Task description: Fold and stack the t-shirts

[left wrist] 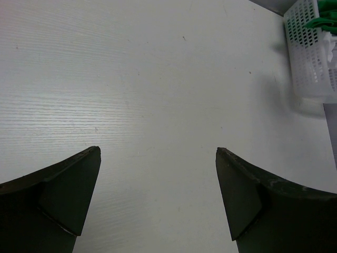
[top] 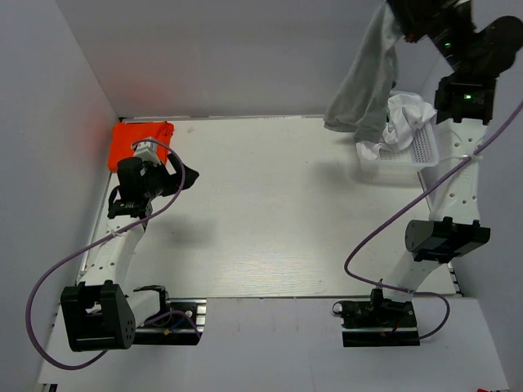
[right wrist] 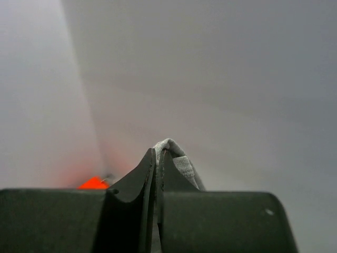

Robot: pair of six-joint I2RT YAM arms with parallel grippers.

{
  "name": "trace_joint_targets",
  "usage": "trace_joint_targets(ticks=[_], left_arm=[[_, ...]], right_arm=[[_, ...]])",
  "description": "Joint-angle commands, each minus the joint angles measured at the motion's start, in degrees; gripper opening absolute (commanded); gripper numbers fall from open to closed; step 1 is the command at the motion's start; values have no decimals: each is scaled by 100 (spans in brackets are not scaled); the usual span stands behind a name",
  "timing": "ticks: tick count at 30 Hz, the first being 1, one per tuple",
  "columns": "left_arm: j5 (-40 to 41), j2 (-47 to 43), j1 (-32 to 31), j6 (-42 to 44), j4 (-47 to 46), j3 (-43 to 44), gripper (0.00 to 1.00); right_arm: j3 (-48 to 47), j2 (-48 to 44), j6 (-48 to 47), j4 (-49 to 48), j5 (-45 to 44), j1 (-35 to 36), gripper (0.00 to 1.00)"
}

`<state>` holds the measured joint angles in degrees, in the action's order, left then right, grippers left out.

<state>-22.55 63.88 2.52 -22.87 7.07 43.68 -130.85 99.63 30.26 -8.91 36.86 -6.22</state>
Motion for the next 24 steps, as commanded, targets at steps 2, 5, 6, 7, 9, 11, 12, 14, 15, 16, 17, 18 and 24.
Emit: trace_joint_targets(ticks=[2, 5, 6, 7, 9, 11, 12, 14, 15, 16, 17, 18, 24], left_arm=[[-171, -147, -6, -77, -39, 202, 100], [-171, -209, -6, -199, -39, 150, 100], [-171, -209, -6, -200, -39, 97, 100], [-171, -261, -6, -200, -39, 97, 100], [-171, -262, -6, -253, -39, 44, 100], [-171, -323, -6, -305, -39, -8, 100], [-102, -323, -6, -375, -39, -9, 100], [-101, -402, -6, -455, -39, -114, 100], [-31, -463, -6, -533, -39, -114, 100], [-31, -464, -6, -534, -39, -166, 100], [126, -464, -6, -534, -39, -167, 100], [188, -464, -6, -604, -39, -167, 100], [567, -263, -6, -719, 303, -219, 100]], right_arm=[[330, -5, -991, 661, 463, 1209, 0], [559, -67, -1503, 1056, 374, 1947, 0], [560, -23, -1558, 1171, 418, 2053, 0], [586, -6, -1663, 1215, 444, 2394, 0], [709, 3, -1787, 1339, 480, 2668, 0], [971, -49, -1831, 1304, 462, 2792, 0], [1304, -171, -1839, 1234, 410, 2836, 0], [2058, -566, -1805, 963, -116, 2819, 0], [2690, -690, -1787, 691, -301, 2793, 0], [3314, -900, -1752, 471, -668, 2784, 0], [3564, -1041, -1752, 417, -1011, 2775, 0], [4201, -1077, -1813, 520, -1162, 2775, 0], [5025, -595, -1770, 1511, -2709, 2609, 59]])
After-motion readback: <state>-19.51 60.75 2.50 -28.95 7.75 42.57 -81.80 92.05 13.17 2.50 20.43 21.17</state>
